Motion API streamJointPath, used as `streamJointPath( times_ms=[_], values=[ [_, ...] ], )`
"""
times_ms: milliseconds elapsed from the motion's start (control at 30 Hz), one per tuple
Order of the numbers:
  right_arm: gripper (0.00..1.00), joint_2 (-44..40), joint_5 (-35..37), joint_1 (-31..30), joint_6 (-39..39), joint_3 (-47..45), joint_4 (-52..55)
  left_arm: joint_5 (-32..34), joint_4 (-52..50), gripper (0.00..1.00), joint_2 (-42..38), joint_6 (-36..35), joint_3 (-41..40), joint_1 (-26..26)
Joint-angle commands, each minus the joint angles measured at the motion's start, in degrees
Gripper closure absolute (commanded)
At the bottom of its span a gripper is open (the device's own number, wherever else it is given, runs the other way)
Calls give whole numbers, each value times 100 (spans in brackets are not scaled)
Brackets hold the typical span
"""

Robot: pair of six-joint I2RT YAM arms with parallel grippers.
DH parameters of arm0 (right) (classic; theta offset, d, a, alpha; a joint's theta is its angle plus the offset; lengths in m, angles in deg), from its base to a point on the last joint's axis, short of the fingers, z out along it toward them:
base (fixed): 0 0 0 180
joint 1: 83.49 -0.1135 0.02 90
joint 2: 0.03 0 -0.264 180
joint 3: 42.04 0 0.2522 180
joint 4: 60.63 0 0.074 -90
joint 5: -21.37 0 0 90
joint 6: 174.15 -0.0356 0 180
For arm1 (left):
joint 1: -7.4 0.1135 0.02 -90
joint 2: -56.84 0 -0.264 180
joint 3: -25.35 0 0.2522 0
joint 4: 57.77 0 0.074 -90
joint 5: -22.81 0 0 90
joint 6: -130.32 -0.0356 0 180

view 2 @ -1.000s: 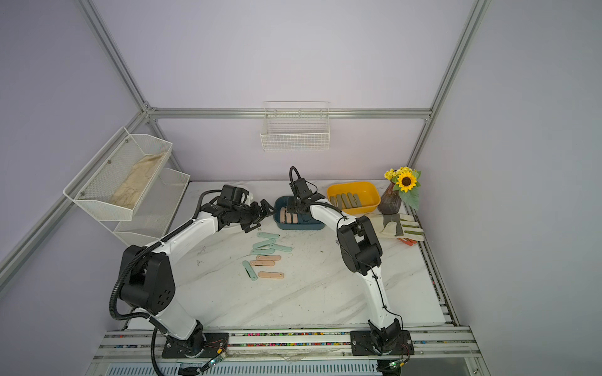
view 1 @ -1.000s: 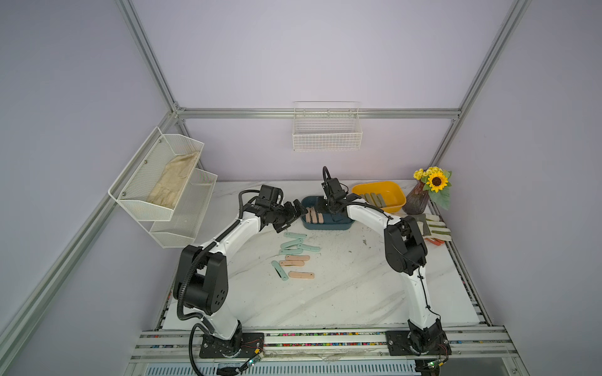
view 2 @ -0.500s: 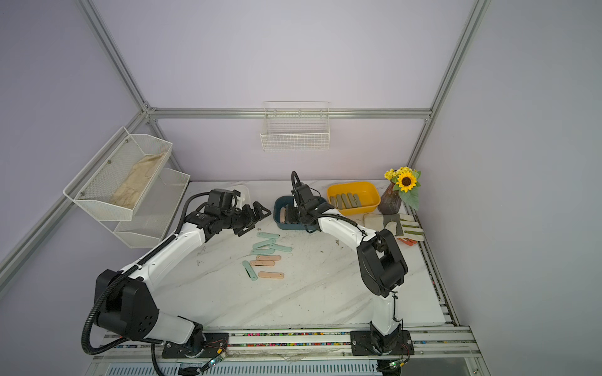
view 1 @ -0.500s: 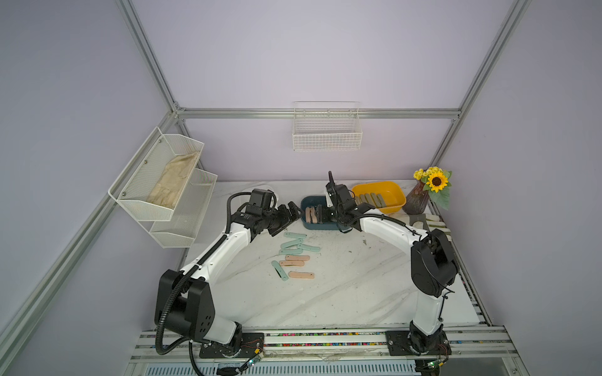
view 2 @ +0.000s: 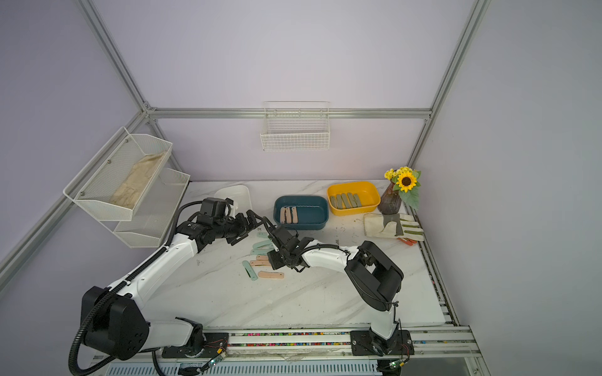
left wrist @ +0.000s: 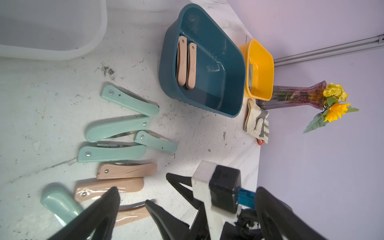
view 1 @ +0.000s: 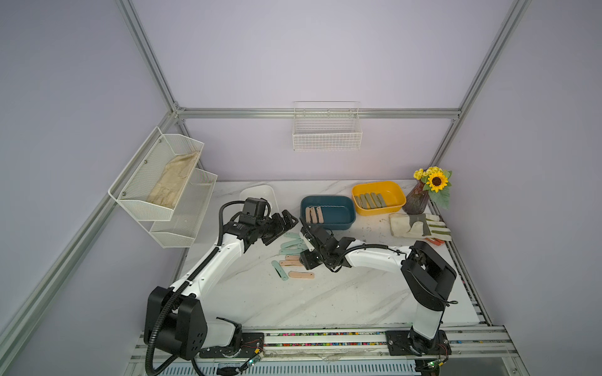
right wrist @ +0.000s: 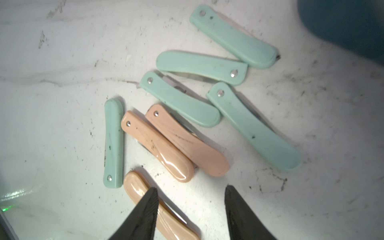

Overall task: Place the fruit knives into the storage box by color
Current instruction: Place the fruit knife in the storage box, then pick up the fruit knife from the center of the board.

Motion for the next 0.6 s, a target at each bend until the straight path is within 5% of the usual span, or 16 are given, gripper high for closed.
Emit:
streamJointPath(
  times_ms=[0,567],
  values=[
    [44,-134,-51,-190,230,-95,-226,-12,22,0,-162,-112,-206,67],
    [42,205,332,-675,632,-122,67,-10,39,0,-110,-85,-136,85]
  ],
)
